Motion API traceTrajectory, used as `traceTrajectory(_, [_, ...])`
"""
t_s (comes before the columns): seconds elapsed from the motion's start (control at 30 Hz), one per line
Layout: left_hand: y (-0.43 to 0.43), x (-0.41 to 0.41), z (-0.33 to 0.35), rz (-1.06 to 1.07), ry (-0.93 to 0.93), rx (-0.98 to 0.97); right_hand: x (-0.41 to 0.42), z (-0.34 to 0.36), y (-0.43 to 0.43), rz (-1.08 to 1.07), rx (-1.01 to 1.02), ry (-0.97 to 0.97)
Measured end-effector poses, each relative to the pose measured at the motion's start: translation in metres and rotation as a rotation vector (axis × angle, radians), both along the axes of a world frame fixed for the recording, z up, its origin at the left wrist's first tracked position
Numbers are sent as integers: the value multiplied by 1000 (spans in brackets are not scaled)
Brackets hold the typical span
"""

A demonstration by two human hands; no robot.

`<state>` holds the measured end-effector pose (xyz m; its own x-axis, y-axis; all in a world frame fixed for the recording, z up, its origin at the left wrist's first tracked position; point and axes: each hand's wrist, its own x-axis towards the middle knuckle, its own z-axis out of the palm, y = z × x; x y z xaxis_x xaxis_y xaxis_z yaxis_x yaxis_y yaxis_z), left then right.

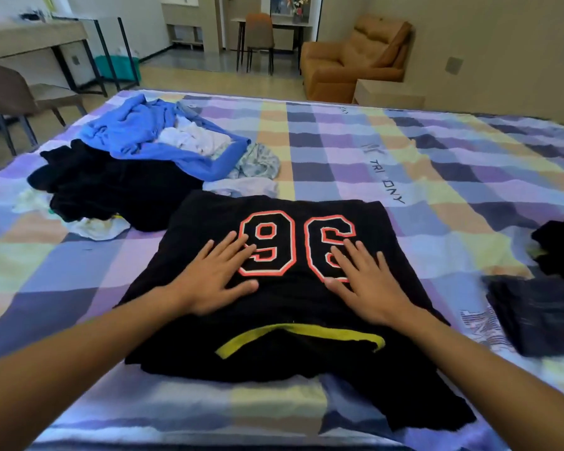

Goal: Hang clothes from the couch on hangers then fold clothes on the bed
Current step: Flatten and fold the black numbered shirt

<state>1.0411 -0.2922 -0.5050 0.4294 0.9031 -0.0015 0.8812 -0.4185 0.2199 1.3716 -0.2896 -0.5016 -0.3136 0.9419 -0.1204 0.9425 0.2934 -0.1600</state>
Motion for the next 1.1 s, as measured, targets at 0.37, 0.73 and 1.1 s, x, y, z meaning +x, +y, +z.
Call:
traceTrajectory(0.37, [-50,-16,-9,127,-221,104,23,-8,-54,13,60,-37])
traceTrajectory(0.73, [-17,-23,29,124,-58,-29,9,7,-30,-47,-23,83])
traceTrajectory(1.1, [70,-48,-15,335,60,88,1,-11,93,-83,94,-37])
